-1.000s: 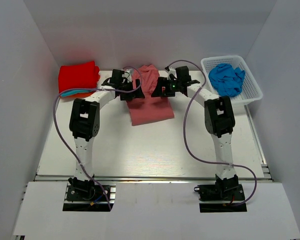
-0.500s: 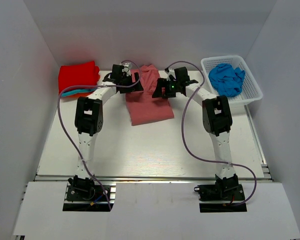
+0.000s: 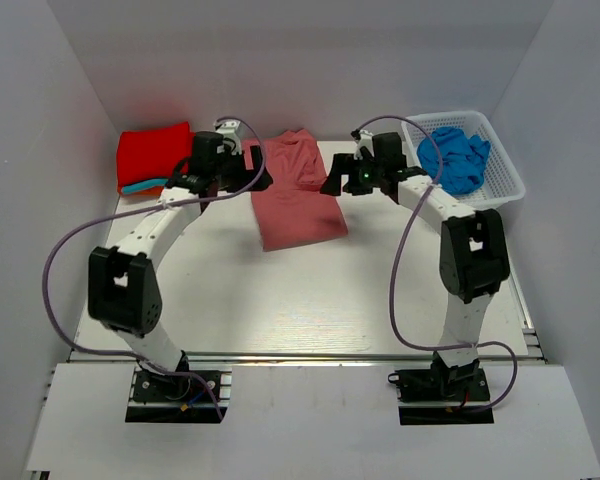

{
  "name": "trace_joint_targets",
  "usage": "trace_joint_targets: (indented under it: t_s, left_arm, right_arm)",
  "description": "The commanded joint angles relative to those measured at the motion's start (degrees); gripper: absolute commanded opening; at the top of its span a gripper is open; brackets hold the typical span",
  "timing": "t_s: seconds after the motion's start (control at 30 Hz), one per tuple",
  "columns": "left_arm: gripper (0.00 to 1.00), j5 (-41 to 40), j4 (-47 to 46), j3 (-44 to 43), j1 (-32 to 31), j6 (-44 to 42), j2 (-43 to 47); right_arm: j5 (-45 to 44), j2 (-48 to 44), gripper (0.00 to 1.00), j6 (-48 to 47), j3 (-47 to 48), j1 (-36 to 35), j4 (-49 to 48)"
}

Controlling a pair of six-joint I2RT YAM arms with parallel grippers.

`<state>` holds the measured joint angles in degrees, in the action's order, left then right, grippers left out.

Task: Fold and stack the t-shirts
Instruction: Fold the folded rectangular tshirt in 1/3 of the way, then grab one side of the 2/3 rectangular tshirt with both arms

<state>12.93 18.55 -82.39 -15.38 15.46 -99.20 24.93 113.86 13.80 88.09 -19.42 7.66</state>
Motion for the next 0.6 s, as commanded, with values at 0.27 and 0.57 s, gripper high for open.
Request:
trace_joint_targets:
  t_s: [0.27,0.57]
  left_arm:
    - [1.00,5.5,-3.0,18.9,-3.8,2.3,4.4]
    - [0.96,4.5,-5.8,19.5,-4.9,0.9,-4.2]
  right_arm:
    - [-7.3,-9.5,0.90,-0.2,-20.3,0.5,-1.4]
    - [-7.5,-3.2,0.90,-0.4,-17.8,0.5,0.2]
